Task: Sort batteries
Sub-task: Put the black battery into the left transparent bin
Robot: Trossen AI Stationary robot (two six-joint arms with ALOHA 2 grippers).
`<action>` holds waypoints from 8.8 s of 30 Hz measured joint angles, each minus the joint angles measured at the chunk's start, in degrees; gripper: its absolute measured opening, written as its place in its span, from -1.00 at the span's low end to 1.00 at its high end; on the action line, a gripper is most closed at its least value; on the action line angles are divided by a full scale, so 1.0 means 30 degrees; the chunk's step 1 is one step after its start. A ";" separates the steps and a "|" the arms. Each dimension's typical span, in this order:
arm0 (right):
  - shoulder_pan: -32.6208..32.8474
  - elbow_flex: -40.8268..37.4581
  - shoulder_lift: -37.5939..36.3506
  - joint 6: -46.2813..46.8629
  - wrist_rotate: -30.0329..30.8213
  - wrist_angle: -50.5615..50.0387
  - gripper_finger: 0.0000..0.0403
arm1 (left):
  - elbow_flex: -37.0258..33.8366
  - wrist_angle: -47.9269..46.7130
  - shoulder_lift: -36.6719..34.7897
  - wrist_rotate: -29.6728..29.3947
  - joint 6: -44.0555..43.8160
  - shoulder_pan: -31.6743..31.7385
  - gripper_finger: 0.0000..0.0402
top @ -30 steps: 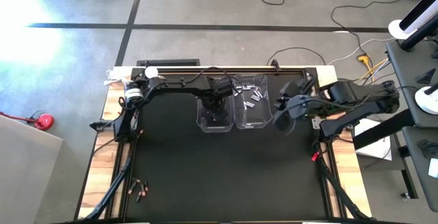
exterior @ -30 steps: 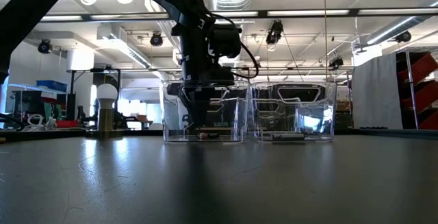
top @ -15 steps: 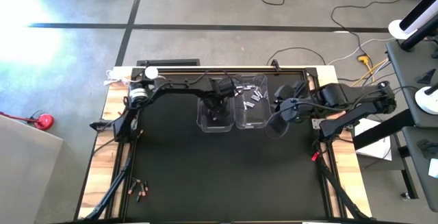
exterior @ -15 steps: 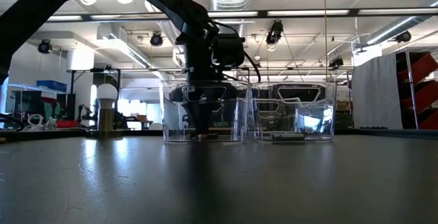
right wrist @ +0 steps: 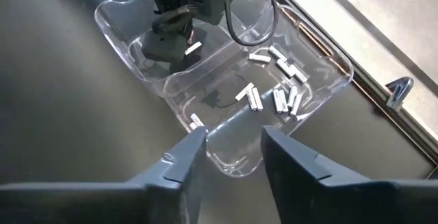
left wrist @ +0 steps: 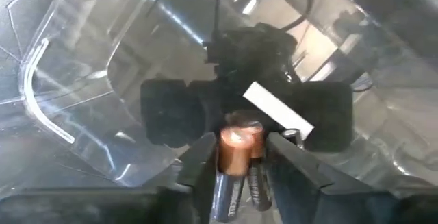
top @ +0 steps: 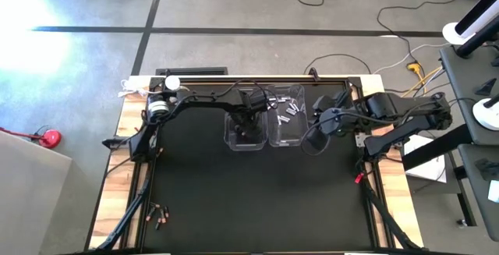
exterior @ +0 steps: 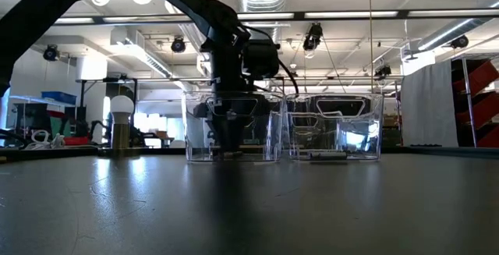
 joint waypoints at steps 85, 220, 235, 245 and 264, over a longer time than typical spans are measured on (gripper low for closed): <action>0.2341 0.0022 0.4860 0.2452 0.1151 -0.1567 0.65 | -1.6100 -0.8764 -0.7995 0.2156 0.2639 -0.2033 -0.11; 0.4473 1.0396 0.4845 -0.1109 0.1800 -0.1469 0.68 | -1.1924 0.0033 -2.0225 -0.1951 -0.4141 -0.7067 -0.96; 0.4132 1.1018 0.4364 -0.3442 -0.0423 -0.2017 0.68 | -0.2305 -0.2231 -0.8735 -0.2466 -0.3690 -0.2431 -0.96; 0.6034 1.0725 0.4514 0.3435 -0.1812 -0.4207 0.68 | 0.1793 -0.2592 -0.3191 -0.1600 -0.2629 -0.0825 -0.96; 0.7381 1.0092 0.5472 0.2395 -0.1311 -0.4291 0.68 | 0.2900 -0.3591 0.0413 -0.2200 -0.7673 -0.0163 -0.94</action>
